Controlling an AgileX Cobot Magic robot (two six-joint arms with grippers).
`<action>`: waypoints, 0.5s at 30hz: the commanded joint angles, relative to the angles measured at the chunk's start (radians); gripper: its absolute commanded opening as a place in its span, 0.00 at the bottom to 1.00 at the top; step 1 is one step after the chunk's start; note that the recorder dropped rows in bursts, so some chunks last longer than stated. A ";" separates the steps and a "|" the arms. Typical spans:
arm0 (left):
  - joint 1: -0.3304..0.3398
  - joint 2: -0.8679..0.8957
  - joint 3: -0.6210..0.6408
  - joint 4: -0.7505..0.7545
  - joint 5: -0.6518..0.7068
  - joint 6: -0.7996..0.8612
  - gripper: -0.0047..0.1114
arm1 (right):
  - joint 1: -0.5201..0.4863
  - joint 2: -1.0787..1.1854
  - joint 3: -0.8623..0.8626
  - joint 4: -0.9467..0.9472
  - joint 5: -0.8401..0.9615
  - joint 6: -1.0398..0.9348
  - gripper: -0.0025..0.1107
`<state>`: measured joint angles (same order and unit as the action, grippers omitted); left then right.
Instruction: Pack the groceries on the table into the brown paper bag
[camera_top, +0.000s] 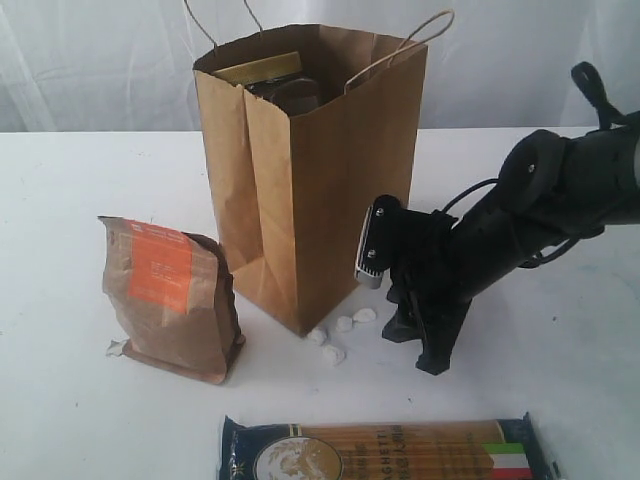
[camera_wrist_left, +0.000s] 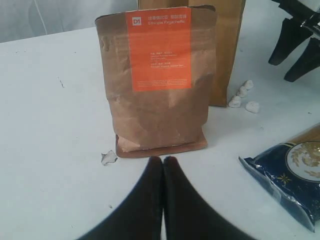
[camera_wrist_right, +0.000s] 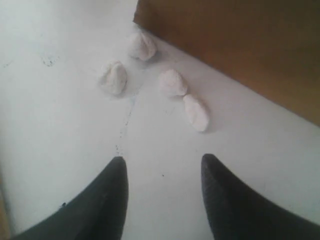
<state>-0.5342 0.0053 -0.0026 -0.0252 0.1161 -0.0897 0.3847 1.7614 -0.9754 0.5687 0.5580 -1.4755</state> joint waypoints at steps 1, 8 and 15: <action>0.005 -0.005 0.003 -0.005 0.001 0.000 0.04 | 0.004 0.024 -0.020 -0.005 -0.019 -0.012 0.41; 0.005 -0.005 0.003 -0.005 0.001 0.000 0.04 | 0.015 0.069 -0.075 -0.005 0.024 -0.012 0.41; 0.005 -0.005 0.003 -0.005 0.001 0.000 0.04 | 0.015 0.102 -0.099 -0.024 0.040 -0.012 0.41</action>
<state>-0.5342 0.0053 -0.0026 -0.0252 0.1161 -0.0897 0.3989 1.8563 -1.0674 0.5602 0.5897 -1.4755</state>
